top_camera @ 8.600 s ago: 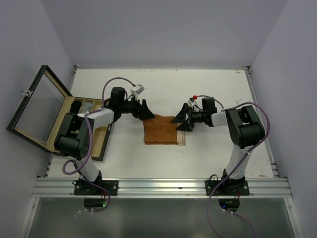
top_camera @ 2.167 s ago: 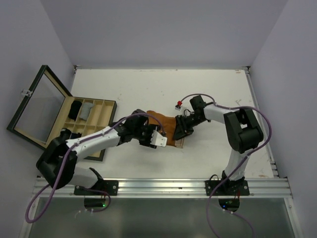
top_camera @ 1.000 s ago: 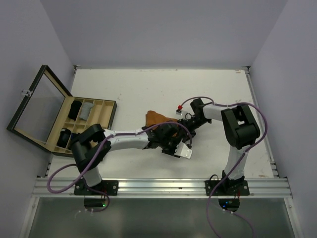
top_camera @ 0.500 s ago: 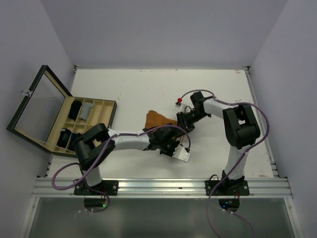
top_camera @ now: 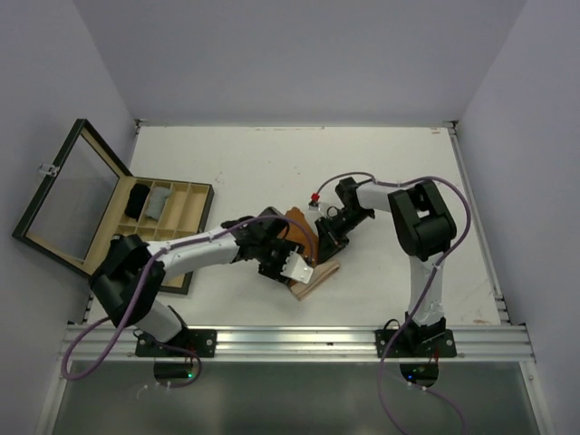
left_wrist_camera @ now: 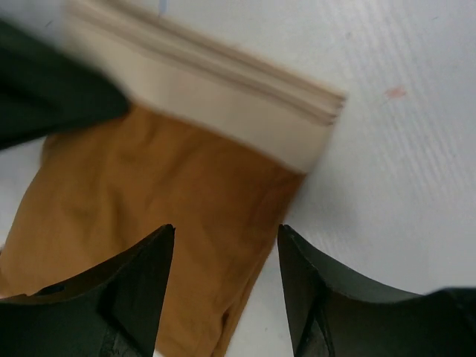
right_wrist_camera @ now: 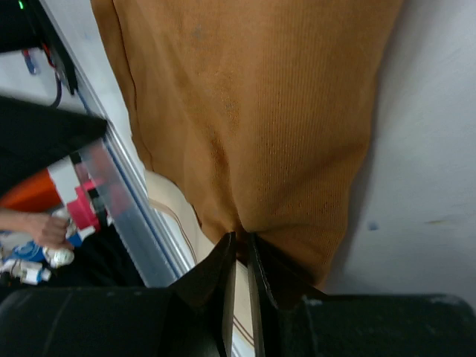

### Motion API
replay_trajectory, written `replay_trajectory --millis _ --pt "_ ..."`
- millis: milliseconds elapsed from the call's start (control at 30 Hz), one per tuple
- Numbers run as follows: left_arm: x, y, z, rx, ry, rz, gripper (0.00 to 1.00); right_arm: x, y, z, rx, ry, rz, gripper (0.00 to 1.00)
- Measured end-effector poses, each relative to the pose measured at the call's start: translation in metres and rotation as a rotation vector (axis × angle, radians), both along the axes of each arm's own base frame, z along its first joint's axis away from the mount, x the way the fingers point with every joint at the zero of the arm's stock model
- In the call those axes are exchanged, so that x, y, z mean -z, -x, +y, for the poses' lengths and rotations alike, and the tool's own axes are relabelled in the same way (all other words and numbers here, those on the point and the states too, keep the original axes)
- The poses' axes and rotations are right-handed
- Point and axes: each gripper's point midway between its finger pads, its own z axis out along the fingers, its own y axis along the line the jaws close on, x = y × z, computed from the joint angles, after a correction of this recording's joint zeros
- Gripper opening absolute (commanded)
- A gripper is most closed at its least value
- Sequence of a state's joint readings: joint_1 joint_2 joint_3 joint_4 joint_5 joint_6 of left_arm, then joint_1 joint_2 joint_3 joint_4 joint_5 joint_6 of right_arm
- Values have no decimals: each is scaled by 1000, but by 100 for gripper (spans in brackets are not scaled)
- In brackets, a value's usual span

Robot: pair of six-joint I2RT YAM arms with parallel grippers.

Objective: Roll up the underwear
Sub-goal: Fold the underwear

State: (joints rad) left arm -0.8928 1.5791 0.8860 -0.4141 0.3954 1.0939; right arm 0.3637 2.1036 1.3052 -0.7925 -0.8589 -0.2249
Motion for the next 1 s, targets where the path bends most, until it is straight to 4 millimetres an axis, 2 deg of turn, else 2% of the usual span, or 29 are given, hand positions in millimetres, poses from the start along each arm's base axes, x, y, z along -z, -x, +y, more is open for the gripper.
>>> replay_trajectory --millis 100,167,233,300,367,433,500,567,700,767,833,900,1000 --pt "-29 -25 20 -156 71 21 59 2 33 0 -24 6 82 16" --pt "-55 -41 32 -284 136 33 56 2 46 -3 -25 8 97 18" --pt "-73 -52 42 -407 189 62 51 1 57 -8 -19 14 114 24" --pt "-78 -53 48 -505 210 128 49 -3 68 -9 -12 -1 143 33" --pt "-70 -46 51 -593 200 238 44 -7 75 -8 -17 -21 159 40" --pt "-57 -37 52 -674 178 373 41 -17 78 -2 -28 -51 145 41" --pt "-44 -29 53 -756 153 497 39 -28 74 3 -38 -70 98 41" --pt "-34 -20 53 -813 125 589 36 -44 63 9 -42 -97 15 40" --pt "-16 -12 52 -884 64 693 33 -77 22 23 -41 -145 -185 38" --pt "-4 -12 53 -919 21 730 32 -87 3 30 -41 -153 -244 37" --pt "8 -17 52 -954 -25 745 29 -91 -12 35 -40 -159 -276 37" --pt "18 -27 50 -977 -61 746 28 -86 -20 35 -32 -144 -281 37" --pt "17 -54 40 -974 -63 707 28 -77 -23 26 -5 -123 -259 37"
